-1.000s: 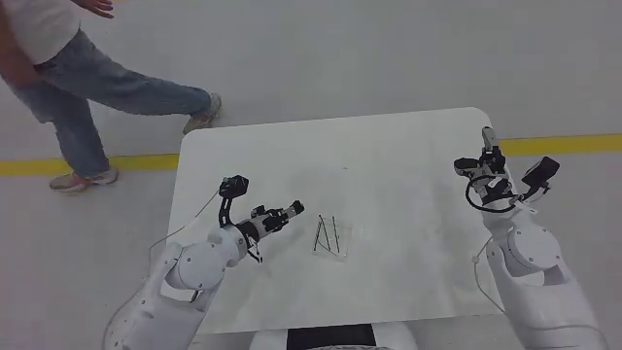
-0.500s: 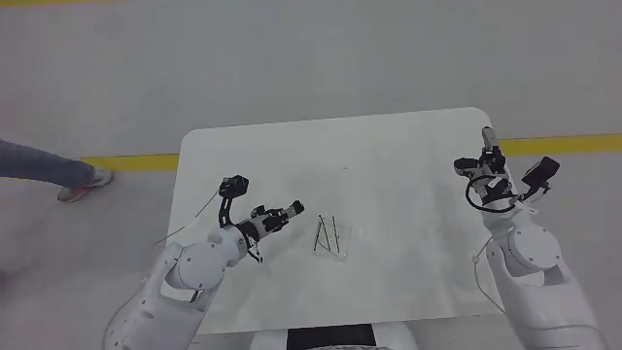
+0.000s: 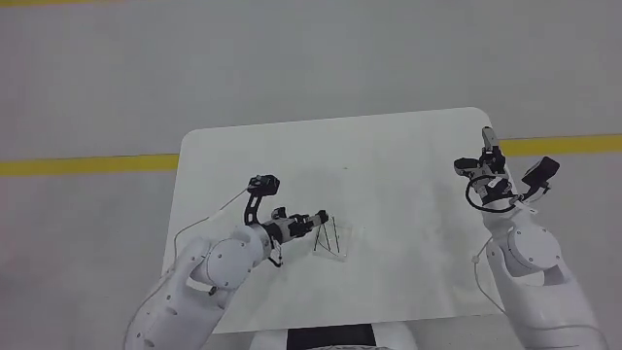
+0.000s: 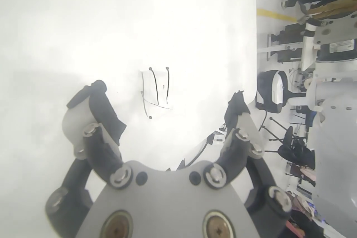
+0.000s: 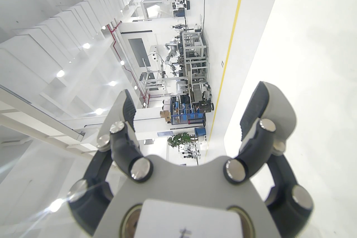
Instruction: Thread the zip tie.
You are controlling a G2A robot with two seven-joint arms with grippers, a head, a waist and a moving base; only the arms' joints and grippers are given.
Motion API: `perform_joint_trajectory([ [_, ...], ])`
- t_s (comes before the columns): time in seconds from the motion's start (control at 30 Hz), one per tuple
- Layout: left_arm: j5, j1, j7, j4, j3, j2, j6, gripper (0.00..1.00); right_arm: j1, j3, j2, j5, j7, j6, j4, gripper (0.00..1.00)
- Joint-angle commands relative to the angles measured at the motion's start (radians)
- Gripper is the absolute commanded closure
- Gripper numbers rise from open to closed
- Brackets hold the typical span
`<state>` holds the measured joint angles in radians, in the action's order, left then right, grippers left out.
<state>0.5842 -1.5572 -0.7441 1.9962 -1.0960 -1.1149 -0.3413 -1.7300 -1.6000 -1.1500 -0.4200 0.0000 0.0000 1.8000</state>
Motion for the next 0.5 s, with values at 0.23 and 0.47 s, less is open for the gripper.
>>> perform_joint_trajectory([
  [0.23, -0.002, -0.001, 0.001, 0.0, -0.001, 0.0, 0.001, 0.0, 0.0, 0.0, 0.0, 0.0, 0.0, 0.0, 0.0, 0.0],
  [0.47, 0.066, 0.046, -0.038, -0.032, 0.069, -0.012, 0.001, 0.0, 0.0, 0.0, 0.0, 0.0, 0.0, 0.0, 0.0, 0.0],
])
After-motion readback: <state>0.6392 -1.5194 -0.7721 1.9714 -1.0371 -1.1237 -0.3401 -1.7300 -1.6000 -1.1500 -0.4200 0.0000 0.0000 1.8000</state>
